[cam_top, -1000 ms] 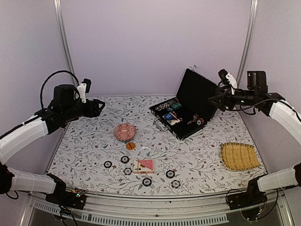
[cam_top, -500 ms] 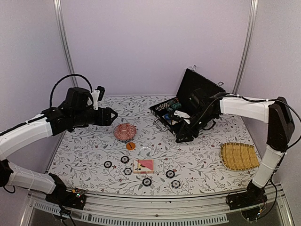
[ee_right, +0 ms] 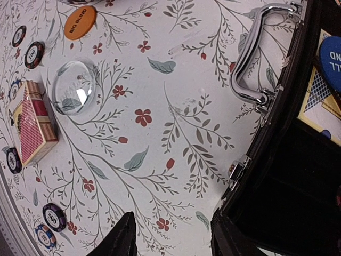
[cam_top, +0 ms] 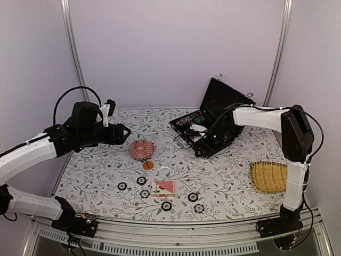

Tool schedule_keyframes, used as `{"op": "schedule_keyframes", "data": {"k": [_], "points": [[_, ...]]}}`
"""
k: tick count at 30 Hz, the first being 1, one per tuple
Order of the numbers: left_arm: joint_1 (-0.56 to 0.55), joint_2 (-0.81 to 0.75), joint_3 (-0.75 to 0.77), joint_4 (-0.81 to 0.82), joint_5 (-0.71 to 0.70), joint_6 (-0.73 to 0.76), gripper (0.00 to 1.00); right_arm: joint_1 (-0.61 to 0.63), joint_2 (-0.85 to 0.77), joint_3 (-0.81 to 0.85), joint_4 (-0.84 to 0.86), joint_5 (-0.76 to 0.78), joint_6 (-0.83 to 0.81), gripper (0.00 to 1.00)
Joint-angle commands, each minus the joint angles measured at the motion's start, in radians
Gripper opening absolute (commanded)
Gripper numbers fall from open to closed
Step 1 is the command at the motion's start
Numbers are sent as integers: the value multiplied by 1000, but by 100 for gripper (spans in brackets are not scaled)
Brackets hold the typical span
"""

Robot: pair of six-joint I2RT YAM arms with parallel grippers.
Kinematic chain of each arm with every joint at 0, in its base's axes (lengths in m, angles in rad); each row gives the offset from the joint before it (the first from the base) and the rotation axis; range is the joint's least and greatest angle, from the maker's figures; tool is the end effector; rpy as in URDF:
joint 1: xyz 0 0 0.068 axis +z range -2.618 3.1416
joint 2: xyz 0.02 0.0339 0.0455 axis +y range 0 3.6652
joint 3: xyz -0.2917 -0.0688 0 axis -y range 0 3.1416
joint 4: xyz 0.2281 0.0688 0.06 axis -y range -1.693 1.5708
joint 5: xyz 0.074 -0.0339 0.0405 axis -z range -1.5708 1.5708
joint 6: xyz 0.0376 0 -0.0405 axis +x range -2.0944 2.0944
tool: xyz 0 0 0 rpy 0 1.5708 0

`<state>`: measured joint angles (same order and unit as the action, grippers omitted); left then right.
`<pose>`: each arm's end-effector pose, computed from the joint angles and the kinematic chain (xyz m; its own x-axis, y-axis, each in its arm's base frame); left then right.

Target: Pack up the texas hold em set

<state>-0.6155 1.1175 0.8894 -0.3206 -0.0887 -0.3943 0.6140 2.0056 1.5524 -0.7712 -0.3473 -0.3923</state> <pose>0.1841 -0.1261 0.3245 -0.5904 -0.0512 -0.8055 0.3104 0.9068 -0.2851 0.3288 0.2475 0.2293 -0.4672 -0.7691 -0.4361 -0.8818 0.4415 0.1660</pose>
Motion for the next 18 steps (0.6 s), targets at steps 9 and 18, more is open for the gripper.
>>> {"op": "schedule_keyframes", "data": {"k": [9,18], "points": [[-16,-22,-37,-4,-17,-8,74,-19,108,91,17,138,68,48],[-16,-13,-43,11,-3,-10,75,-24,200,193,22,147,69,47]]}}
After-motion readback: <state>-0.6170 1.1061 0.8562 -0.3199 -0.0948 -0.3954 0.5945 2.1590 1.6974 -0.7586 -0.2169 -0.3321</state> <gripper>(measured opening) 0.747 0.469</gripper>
